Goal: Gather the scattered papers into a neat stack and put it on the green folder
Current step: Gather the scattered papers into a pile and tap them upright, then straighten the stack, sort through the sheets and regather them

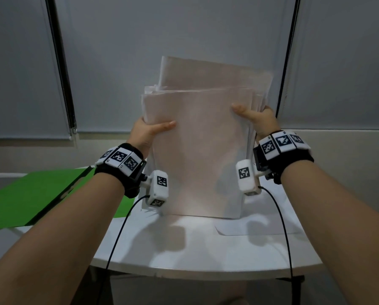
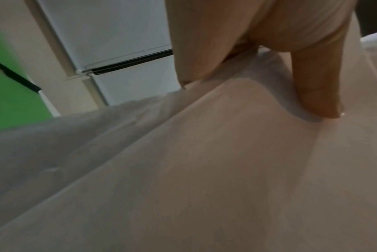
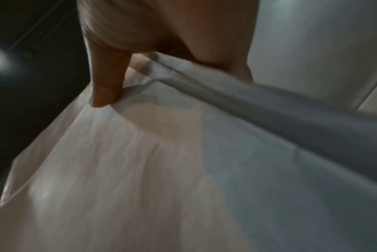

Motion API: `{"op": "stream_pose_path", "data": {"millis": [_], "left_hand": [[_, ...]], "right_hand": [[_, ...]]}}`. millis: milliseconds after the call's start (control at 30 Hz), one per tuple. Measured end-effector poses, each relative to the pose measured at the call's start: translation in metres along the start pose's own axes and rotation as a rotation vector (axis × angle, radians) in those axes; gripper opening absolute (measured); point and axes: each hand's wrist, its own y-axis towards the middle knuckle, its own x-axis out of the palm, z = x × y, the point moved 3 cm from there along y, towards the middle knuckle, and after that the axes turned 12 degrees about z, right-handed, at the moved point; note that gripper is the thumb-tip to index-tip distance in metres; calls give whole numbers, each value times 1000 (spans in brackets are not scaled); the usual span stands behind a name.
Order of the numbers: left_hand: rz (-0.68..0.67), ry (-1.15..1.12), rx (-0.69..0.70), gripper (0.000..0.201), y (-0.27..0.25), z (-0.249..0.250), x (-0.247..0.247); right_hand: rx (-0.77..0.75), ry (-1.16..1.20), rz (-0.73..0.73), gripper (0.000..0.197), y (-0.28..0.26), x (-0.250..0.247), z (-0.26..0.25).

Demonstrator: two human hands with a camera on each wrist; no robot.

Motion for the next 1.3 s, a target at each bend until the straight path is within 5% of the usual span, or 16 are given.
{"op": "stream_pose_path", "data": {"millis": [100,200,267,333,433,533,600,700,833,933,1100,1200,1300], "left_hand": [[-19,-15,-46,46,2,-6,-6],[-150,53,-151,64,-2,-19,-11],[-195,104,-169,57,-6,-29,-13],[-119,96,-129,44,-6,-35,-16],[-50,-18,-88,33,-4,-37,-20],[-76,-56,-73,39,-5,-42,-20],[-71,-66,-87,44,-7,-45,-18],[-113,16,-95,46,-10,-45,-17],[-112,98,-94,59,-10,-49,-18],[-81,82,-81,58,-11,-50,-16],[-137,77,-90,66,-13,-49,-18],[-150,80,-105,73,-12,-49,-19],[-126,78,-98,59,-12,-50,-18]], "right_hand": [[11,-96,15,48,-2,-3,12],[-43,-172,132,91,-1,-10,24],[-4,-88,124,106,-5,-8,26],[49,51,57,91,-5,-7,28],[14,119,63,30,-2,-10,25],[-40,53,67,14,-4,-11,23],[-88,-90,47,19,-8,-9,26],[-182,-185,70,54,-10,-9,23],[-548,-360,143,97,-10,-2,-12],[-679,-402,184,86,-6,10,-40],[-642,-642,110,34,6,25,-47],[-727,-717,106,43,-2,29,-51],[-753,-1069,43,45,-15,41,-53]]}}
